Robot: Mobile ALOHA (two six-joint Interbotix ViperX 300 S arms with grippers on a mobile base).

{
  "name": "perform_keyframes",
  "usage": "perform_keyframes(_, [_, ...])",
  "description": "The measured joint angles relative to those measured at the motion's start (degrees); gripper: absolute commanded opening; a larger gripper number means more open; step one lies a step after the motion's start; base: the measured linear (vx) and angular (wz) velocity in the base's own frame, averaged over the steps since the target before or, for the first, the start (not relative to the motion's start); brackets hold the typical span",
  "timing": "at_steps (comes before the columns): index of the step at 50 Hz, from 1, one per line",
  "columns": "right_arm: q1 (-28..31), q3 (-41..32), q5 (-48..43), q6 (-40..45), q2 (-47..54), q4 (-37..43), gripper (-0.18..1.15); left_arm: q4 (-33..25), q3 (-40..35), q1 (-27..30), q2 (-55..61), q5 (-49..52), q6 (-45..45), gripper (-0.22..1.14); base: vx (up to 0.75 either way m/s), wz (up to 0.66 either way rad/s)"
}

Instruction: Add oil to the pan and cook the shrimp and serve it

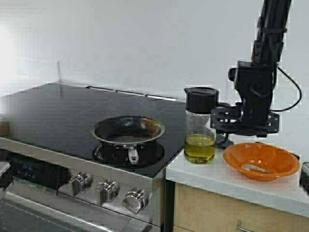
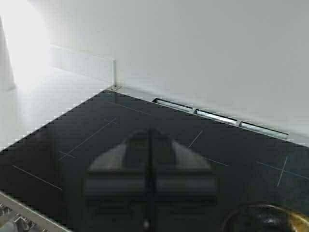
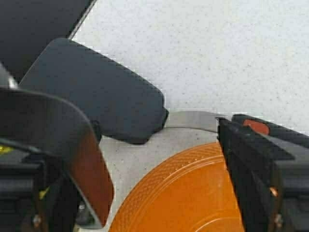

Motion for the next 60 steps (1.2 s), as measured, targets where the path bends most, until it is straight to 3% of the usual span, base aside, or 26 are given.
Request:
perform_keyframes(7, [0.1, -0.4, 0.0, 0.0, 0.0, 0.3, 0.83, 0.0, 0.0, 0.0, 0.0, 0.0, 0.0, 0.03, 0.00, 0.00])
perform_keyframes(18, [0.7, -1.6, 0.6, 0.3, 0.1, 3.5, 0.14, 0.0, 0.1, 0.0, 0.0, 0.0, 0.0, 0.03, 0.00, 0.00])
perform_keyframes(22, [-0.2, -2.4, 1.3, 0.2, 0.2, 4.0, -0.02, 0.0, 0.0, 0.0, 0.0, 0.0, 0.0, 0.03, 0.00, 0.00])
perform_keyframes(30, [-0.2, -3.9, 1.9, 0.3, 0.3, 4.1, 0.08, 0.0, 0.2, 0.0, 0.0, 0.0, 0.0, 0.03, 0.00, 0.00])
perform_keyframes(46, [0.3, -4.0, 5.9, -2.0, -4.1, 4.9, 0.08, 0.0, 0.1, 0.0, -0.1, 0.0, 0.0, 0.03, 0.00, 0.00])
perform_keyframes(52, [0.5, -4.7, 8.1, -6.7, -7.6, 7.6, 0.08, 0.0, 0.3, 0.0, -0.1, 0.0, 0.0, 0.03, 0.00, 0.00])
perform_keyframes(60, [0.8, -8.1, 12.2, -21.4, -10.9, 13.0, 0.08, 0.1, 0.3, 0.0, -0.1, 0.0, 0.0, 0.03, 0.00, 0.00])
